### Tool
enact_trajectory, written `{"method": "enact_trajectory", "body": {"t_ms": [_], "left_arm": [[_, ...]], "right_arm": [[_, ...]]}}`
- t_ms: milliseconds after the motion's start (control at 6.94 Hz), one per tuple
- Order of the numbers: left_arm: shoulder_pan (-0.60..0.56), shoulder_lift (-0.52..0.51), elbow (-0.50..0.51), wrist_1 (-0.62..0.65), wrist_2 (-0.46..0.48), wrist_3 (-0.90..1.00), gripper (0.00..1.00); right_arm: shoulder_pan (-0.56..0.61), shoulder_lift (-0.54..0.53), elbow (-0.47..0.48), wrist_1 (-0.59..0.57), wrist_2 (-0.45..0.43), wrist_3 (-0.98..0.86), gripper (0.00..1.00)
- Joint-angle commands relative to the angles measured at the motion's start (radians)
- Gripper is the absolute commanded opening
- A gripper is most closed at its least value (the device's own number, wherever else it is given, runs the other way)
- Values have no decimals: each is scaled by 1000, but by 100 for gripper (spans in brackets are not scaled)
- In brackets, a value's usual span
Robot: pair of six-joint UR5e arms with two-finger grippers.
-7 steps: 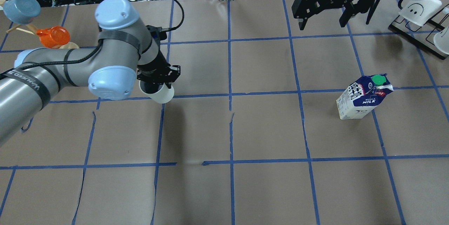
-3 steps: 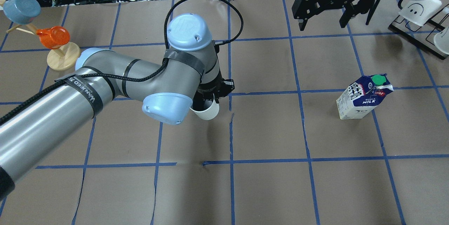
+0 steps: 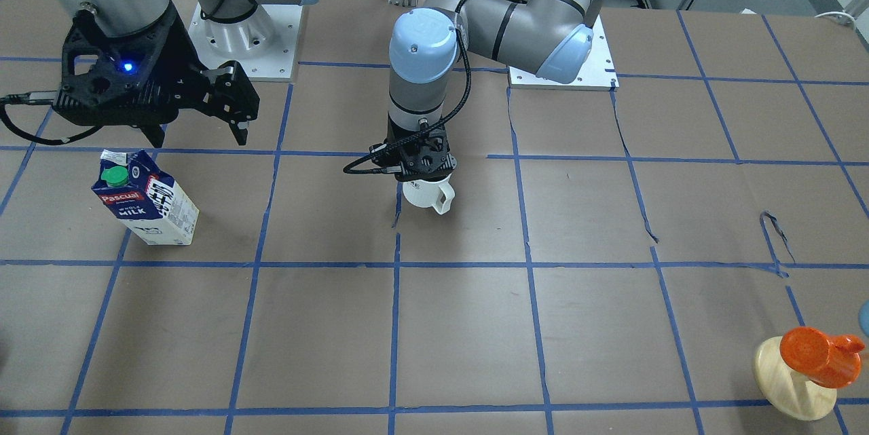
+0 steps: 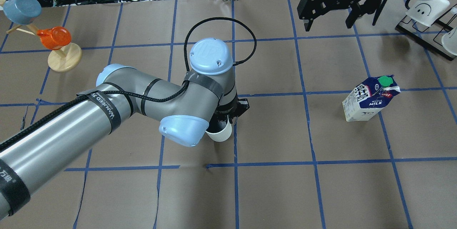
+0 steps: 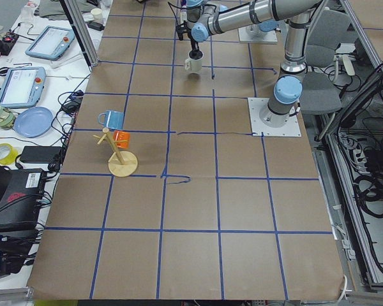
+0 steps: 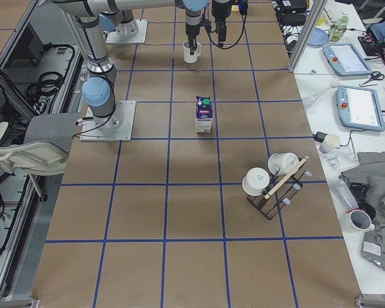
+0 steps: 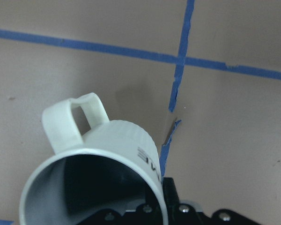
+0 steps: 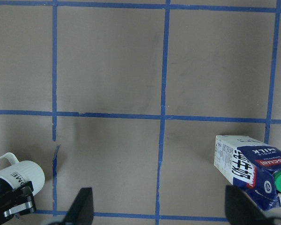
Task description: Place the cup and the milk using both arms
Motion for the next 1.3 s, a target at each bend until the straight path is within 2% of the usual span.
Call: {"method": "enact_trajectory", "body": {"t_ms": [0,288,432,721,865,1009,1153], "left_arm": [[-43,-10,-8,12,-22,-87,16],[-67,-20,-20,41,-22,-107,17],[-74,-27,-20,68,-23,-160,22],[-47,21,-14,75,-16,-143,72],[6,42,-6,73,-25,-120,81],[75,85,-6,57,-28,-12,85],[153,131,-8,-18,-37,87,87]], "right_arm": [[1,1,0,-1,1,1,100],[0,1,0,-1,-1,0,100],[0,6,0,-1,-1,-2,100],[-2,6,0,-1,-1,0,100],[-3,7,0,-1,-1,-3,100],[-17,12,1,0,-2,-6,100],[-61,12,15,8,-37,-52,100]]}}
